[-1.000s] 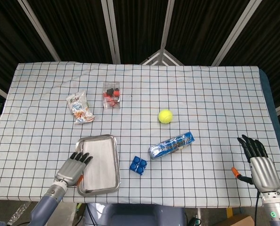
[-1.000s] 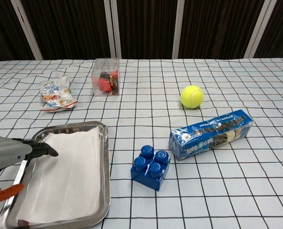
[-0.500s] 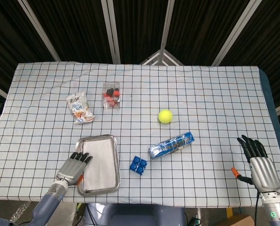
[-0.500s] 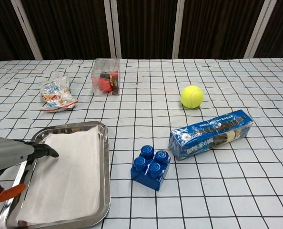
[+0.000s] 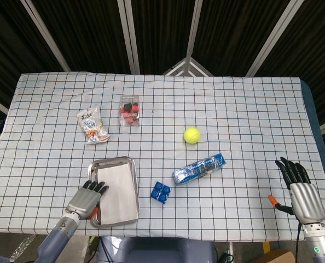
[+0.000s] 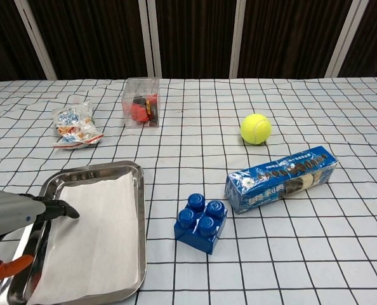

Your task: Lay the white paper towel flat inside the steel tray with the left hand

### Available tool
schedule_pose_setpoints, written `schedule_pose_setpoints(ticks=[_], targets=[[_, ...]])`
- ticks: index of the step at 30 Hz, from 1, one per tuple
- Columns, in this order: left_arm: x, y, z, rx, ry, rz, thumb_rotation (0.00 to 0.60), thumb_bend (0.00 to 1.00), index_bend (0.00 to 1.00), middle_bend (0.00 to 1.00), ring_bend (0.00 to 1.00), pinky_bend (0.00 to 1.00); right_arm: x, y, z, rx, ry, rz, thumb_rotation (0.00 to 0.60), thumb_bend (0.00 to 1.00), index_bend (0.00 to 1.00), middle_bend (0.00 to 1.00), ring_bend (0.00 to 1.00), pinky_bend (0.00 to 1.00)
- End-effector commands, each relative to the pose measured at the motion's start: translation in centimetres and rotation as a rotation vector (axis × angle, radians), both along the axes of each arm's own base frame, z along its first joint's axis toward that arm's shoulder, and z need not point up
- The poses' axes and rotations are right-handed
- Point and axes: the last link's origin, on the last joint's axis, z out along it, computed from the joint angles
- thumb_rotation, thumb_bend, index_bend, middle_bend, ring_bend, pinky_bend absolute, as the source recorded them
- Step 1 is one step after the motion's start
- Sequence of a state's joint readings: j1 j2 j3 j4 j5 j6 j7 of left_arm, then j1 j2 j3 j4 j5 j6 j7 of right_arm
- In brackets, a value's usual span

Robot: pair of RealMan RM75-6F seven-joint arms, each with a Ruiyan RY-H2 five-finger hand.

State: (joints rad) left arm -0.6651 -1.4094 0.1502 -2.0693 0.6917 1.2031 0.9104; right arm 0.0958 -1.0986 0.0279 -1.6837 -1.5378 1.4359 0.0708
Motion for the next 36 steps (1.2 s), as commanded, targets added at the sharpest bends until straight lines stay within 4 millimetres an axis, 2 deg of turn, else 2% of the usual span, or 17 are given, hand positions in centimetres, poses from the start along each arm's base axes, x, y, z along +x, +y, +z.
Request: schedule_pose_setpoints(ticks=[1,14,25,36], targets=[[0.0,-0.1,0.2,0.000,-0.006,0.000,0.600,0.55,0.00,0.00,0.00,0.00,0.0,0.0,0.0,0.000,0.001,0.000,0.600,0.31,0.00,0.00,0.00,0.00],[-0.3,0.8,0.8,0.036,0.006,-0.006,0.600,0.55,0.00,0.00,0.00,0.00,0.0,0.0,0.0,0.002,0.003,0.001,0.600,0.31,0.00,0.00,0.00,0.00],[0.1,1.4,-0.3,0.012,0.001,-0.020,0.600,0.55,0.00,0.00,0.00,0.00,0.0,0.0,0.0,0.001,0.001,0.000,0.600,0.31,0.00,0.00,0.00,0.00],[-0.3,1.8,-0.7,0.017,0.039,-0.013,0.600,0.55,0.00,0.00,0.00,0.00,0.0,0.0,0.0,0.003,0.002,0.001,0.600,0.31,0.00,0.00,0.00,0.00]])
